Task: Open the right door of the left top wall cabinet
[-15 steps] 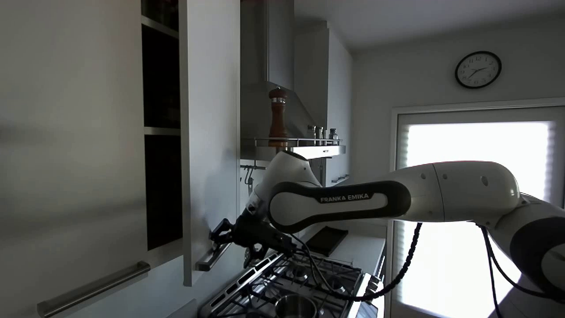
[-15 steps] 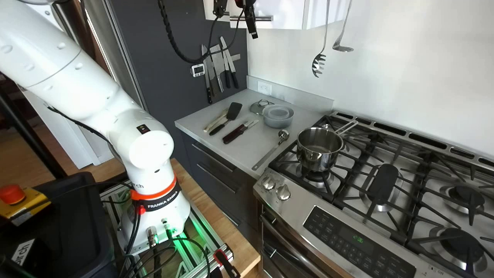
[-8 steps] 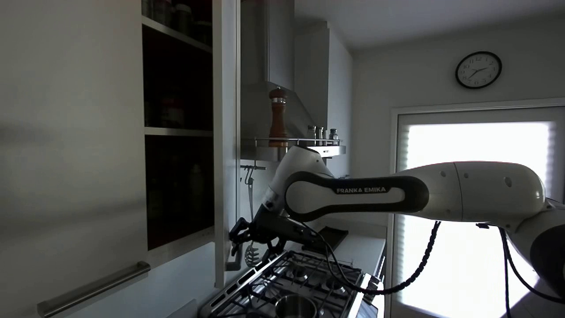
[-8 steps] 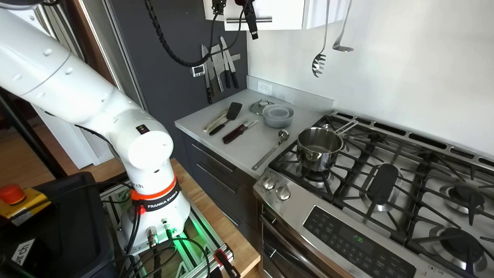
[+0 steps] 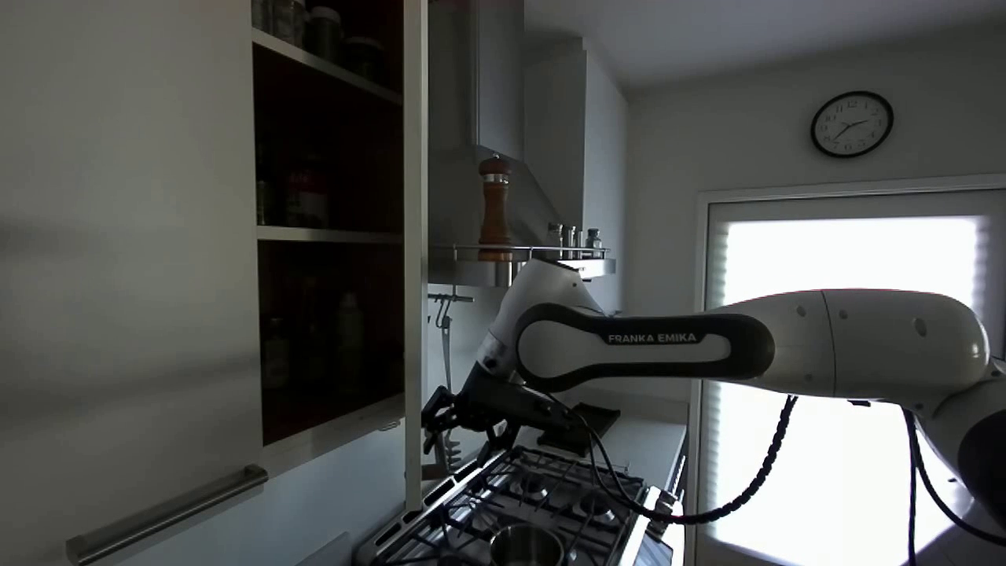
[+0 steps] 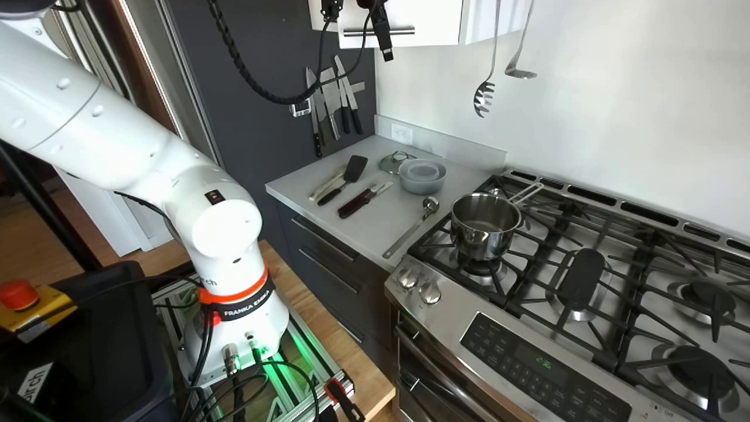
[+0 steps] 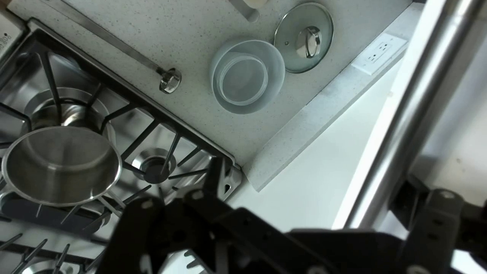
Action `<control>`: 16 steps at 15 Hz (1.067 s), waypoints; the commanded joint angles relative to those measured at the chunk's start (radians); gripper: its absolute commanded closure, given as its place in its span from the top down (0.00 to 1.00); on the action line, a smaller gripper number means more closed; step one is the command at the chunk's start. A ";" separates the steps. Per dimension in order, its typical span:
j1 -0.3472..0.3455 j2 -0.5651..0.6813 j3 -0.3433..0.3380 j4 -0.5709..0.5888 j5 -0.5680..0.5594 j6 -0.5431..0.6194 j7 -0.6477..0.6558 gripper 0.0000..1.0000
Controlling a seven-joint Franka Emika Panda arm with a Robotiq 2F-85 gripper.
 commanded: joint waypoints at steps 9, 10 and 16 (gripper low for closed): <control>-0.037 -0.009 -0.073 -0.004 0.072 -0.043 -0.265 1.00; -0.038 -0.008 -0.075 -0.004 0.082 -0.054 -0.276 1.00; -0.040 -0.021 -0.101 -0.018 0.157 0.000 -0.326 1.00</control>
